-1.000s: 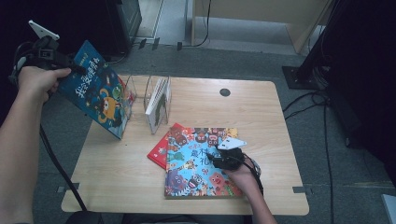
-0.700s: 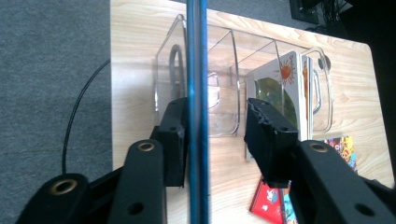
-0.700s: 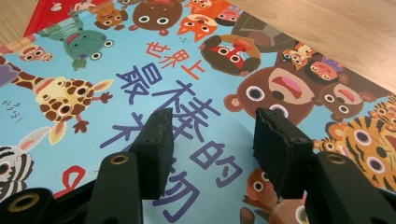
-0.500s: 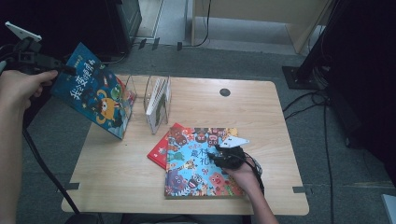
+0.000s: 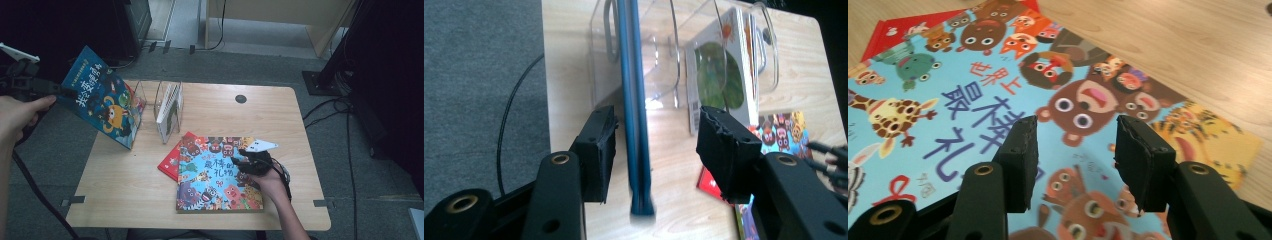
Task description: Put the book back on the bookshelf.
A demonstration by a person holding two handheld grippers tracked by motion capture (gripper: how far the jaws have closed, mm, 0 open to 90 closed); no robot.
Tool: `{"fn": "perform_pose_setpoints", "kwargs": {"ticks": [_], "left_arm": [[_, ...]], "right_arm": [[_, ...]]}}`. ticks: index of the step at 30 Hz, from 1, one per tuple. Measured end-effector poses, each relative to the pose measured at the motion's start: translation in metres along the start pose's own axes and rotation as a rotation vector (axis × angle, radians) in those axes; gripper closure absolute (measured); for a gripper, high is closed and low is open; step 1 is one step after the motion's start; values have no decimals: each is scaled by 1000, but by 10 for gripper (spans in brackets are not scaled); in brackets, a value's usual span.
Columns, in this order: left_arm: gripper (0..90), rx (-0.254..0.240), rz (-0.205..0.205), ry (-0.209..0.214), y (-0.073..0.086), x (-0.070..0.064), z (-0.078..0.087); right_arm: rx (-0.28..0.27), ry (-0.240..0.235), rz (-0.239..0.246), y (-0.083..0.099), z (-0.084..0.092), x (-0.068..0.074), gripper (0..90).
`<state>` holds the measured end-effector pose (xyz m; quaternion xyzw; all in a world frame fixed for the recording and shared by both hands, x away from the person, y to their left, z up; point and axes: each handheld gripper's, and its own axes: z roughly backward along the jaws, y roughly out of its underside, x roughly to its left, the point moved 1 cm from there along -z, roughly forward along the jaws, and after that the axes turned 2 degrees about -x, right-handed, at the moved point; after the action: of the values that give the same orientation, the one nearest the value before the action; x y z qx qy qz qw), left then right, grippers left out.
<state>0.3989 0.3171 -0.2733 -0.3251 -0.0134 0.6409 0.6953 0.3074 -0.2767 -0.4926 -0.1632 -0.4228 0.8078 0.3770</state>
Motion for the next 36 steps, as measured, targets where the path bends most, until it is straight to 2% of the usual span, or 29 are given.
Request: {"fn": "perform_pose_setpoints", "kwargs": {"ticks": [6,8,9,12,15,17,20,25,27,29,32,36], "left_arm": [[487,-13,11,-21,39,7,2],[482,-16,30,-48,53,7,1],[479,-17,27,-61,60,6,0],[503,-33,7,-28,78,1,-4],[509,-32,-19,-25,92,-7,-14],[518,-40,-30,-4,100,-13,-21],[529,-34,-55,14,110,-22,-35],[532,-23,-103,38,121,-39,-59],[621,-38,-116,69,125,-46,-67],[664,-40,-128,90,127,-51,-75],[724,-18,-155,91,130,-58,-90],[743,1,-190,93,135,-68,-106]], "right_arm": [[-15,16,-39,1,7,-17,535],[-20,26,-45,2,9,-23,546],[-24,28,-50,3,9,-25,549],[-7,44,-57,7,11,-32,561],[-4,56,-75,10,14,-39,577],[4,58,-73,12,15,-42,586],[18,60,-69,15,14,-45,604],[34,63,-91,18,14,-50,665],[40,72,-94,19,15,-52,703],[42,87,-98,21,16,-54,729],[17,110,-107,26,18,-54,762],[13,119,-121,29,19,-56,782]]}}
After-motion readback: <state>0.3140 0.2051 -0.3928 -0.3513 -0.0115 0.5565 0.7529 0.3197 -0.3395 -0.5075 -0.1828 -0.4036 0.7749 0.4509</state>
